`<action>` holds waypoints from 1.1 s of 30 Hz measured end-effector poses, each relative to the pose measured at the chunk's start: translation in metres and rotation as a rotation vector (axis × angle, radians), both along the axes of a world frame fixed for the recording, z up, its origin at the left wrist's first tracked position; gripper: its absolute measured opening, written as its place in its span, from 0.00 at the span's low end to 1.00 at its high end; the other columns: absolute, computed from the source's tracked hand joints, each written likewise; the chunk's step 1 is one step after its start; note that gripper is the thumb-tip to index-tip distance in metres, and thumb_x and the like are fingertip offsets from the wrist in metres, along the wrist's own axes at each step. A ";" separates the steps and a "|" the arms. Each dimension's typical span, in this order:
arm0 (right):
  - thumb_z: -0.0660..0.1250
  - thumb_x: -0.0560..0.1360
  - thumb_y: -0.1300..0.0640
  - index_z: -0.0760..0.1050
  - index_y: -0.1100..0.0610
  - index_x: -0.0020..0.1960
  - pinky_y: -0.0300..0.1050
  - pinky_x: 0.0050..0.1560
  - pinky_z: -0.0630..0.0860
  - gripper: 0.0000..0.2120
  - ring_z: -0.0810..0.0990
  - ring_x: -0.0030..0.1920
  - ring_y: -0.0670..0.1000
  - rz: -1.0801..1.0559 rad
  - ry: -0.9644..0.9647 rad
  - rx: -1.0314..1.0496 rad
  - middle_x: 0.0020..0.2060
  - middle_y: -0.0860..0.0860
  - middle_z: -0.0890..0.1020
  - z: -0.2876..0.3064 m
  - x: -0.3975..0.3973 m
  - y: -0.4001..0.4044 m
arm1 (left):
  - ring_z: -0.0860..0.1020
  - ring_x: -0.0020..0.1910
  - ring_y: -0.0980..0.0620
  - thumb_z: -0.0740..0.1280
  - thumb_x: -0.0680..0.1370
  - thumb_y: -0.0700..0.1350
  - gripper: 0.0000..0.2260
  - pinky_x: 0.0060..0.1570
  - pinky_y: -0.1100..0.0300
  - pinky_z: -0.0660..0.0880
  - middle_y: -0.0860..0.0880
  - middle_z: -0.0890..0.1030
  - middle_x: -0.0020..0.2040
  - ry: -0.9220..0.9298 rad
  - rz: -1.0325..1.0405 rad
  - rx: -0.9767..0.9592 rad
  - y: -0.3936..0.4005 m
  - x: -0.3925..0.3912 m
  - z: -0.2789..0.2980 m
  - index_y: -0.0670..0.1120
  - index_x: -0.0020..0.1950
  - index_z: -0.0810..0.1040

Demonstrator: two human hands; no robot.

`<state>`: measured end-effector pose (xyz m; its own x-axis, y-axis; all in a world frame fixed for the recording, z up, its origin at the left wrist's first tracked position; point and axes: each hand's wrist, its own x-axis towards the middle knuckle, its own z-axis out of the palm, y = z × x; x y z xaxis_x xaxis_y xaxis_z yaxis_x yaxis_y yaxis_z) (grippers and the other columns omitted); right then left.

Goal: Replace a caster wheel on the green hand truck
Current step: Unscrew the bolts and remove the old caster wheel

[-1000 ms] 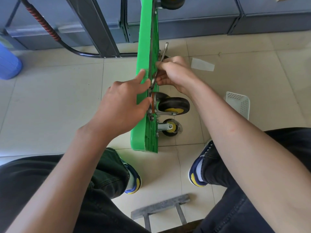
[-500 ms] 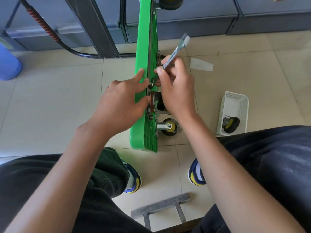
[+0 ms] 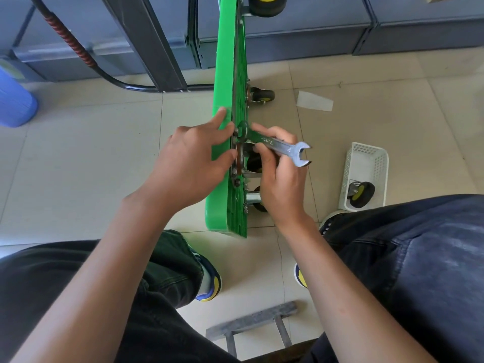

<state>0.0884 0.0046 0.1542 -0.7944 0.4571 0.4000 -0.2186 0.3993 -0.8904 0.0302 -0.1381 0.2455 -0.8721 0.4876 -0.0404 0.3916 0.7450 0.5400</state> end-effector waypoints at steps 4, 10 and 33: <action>0.61 0.84 0.64 0.72 0.53 0.62 0.53 0.54 0.82 0.10 0.84 0.55 0.52 -0.068 0.048 -0.061 0.59 0.58 0.83 0.008 -0.012 0.011 | 0.83 0.49 0.46 0.70 0.80 0.47 0.21 0.62 0.46 0.76 0.57 0.64 0.78 -0.008 -0.001 0.002 0.000 0.001 0.001 0.50 0.73 0.75; 0.60 0.85 0.61 0.64 0.62 0.75 0.46 0.45 0.84 0.20 0.85 0.39 0.48 -0.093 -0.204 -0.362 0.46 0.51 0.85 0.019 -0.050 0.038 | 0.83 0.46 0.47 0.69 0.80 0.47 0.21 0.61 0.47 0.77 0.57 0.64 0.78 -0.015 -0.008 -0.006 0.001 0.002 0.003 0.51 0.74 0.74; 0.65 0.83 0.60 0.74 0.63 0.57 0.38 0.33 0.79 0.06 0.80 0.30 0.48 0.373 -0.873 -0.801 0.35 0.54 0.80 0.002 -0.122 0.062 | 0.82 0.56 0.44 0.70 0.80 0.46 0.21 0.62 0.46 0.76 0.58 0.64 0.78 0.010 -0.004 -0.014 0.001 -0.001 0.002 0.51 0.73 0.75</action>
<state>-0.0331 0.0662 0.1559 -0.7885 0.0181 -0.6148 0.5857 -0.2827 -0.7596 0.0296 -0.1367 0.2473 -0.8708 0.4902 -0.0383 0.3996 0.7509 0.5258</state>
